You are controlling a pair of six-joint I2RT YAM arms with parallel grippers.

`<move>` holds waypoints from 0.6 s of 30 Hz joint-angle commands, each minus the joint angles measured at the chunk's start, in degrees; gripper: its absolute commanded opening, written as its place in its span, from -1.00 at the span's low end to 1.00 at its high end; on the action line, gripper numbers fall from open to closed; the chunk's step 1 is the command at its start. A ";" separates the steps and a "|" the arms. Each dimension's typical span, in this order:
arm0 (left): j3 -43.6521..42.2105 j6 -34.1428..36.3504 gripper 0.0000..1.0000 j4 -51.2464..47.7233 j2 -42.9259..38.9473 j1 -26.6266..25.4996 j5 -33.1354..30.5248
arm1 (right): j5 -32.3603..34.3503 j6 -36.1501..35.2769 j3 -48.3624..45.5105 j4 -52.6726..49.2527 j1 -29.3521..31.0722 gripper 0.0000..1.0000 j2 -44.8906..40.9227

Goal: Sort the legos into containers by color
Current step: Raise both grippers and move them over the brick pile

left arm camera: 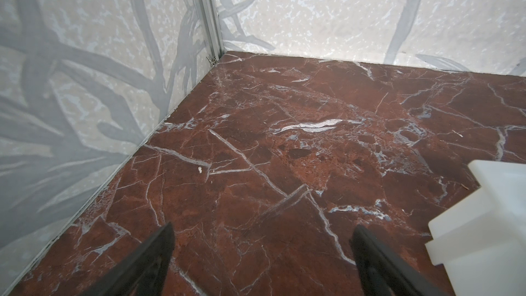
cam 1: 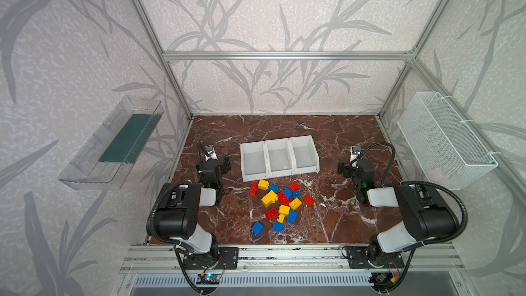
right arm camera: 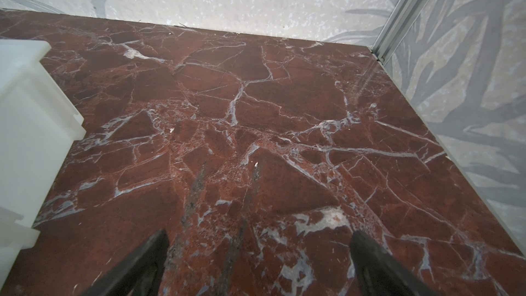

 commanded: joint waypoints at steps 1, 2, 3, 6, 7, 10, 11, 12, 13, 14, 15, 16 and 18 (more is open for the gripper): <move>0.03 0.09 0.98 0.92 -0.24 0.10 -0.04 | -1.00 -1.92 0.63 2.54 0.25 0.98 -2.07; 0.04 0.14 0.98 -0.36 -1.76 -0.11 -0.35 | -0.44 -2.67 1.09 -0.79 1.09 0.98 -4.56; 0.50 0.60 0.98 -3.60 -4.62 -0.55 -0.87 | 0.24 -3.64 1.93 -5.03 2.24 0.98 -7.64; 4.54 -1.37 0.98 -20.26 -14.62 -1.76 -4.43 | 0.61 -3.88 6.45 -25.95 7.02 0.98 -19.95; 6.88 -3.44 0.98 -28.40 -17.74 -1.83 -4.65 | 0.77 -3.74 8.41 -33.34 9.17 0.99 -23.50; 12.39 -5.86 0.98 -45.39 -25.64 -2.65 3.61 | 1.66 1.54 13.77 -50.43 14.44 0.98 -31.03; 13.20 -6.99 0.99 -48.51 -27.49 -3.27 5.72 | 0.48 4.04 15.20 -54.58 15.41 0.98 -32.28; 13.90 -8.49 0.98 -52.15 -29.69 -4.47 7.17 | -1.25 7.39 16.64 -59.27 16.61 0.98 -33.06; 14.37 -9.66 0.98 -55.11 -31.53 -5.90 7.56 | -2.39 10.35 17.91 -63.59 18.05 0.98 -33.14; 14.57 -10.71 0.98 -57.69 -33.12 -7.01 7.88 | -2.46 12.45 18.91 -66.91 19.66 0.98 -32.78; 14.67 -11.94 0.98 -60.47 -34.84 -8.18 8.08 | -1.88 14.60 20.12 -70.87 21.96 0.98 -32.01; 14.58 -13.09 0.98 -63.01 -36.80 -9.02 8.65 | -1.26 16.75 21.21 -74.41 24.59 0.98 -31.05; 13.81 -15.09 0.98 -66.93 -39.99 -10.42 9.33 | 0.02 20.00 22.56 -79.28 29.94 0.98 -29.21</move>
